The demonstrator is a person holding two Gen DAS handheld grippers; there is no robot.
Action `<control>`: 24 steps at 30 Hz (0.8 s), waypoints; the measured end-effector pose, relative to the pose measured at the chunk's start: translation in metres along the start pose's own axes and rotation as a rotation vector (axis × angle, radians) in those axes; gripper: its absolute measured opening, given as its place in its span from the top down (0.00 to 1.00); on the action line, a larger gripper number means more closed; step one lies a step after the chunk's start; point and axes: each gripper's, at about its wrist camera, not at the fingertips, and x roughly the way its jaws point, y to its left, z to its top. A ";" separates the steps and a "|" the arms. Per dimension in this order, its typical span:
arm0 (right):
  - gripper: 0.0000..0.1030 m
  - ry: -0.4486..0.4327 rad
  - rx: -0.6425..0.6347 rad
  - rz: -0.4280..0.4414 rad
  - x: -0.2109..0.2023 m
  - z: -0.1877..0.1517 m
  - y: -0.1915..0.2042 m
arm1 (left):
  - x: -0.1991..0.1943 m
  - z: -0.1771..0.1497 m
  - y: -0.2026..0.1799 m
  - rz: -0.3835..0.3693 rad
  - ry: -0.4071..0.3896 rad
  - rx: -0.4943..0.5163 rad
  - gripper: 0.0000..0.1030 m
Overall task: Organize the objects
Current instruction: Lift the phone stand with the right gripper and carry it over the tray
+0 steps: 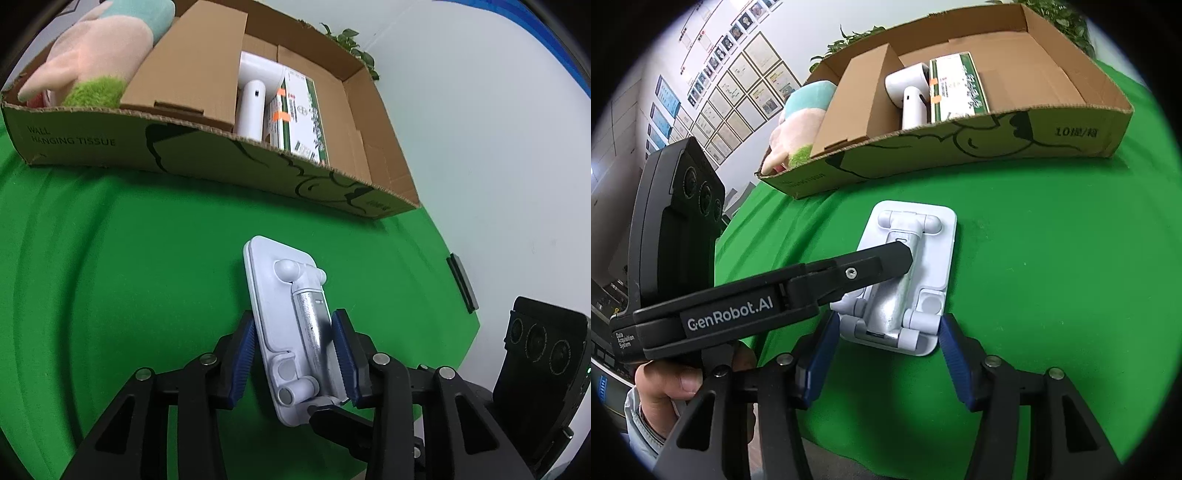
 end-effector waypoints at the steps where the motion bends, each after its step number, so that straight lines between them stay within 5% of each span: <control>1: 0.47 -0.003 -0.002 0.002 0.000 0.000 0.000 | -0.003 0.001 -0.001 -0.002 -0.012 0.001 0.65; 24: 0.47 -0.178 -0.069 -0.008 -0.045 0.054 0.009 | -0.054 0.064 -0.061 -0.028 -0.186 0.125 0.71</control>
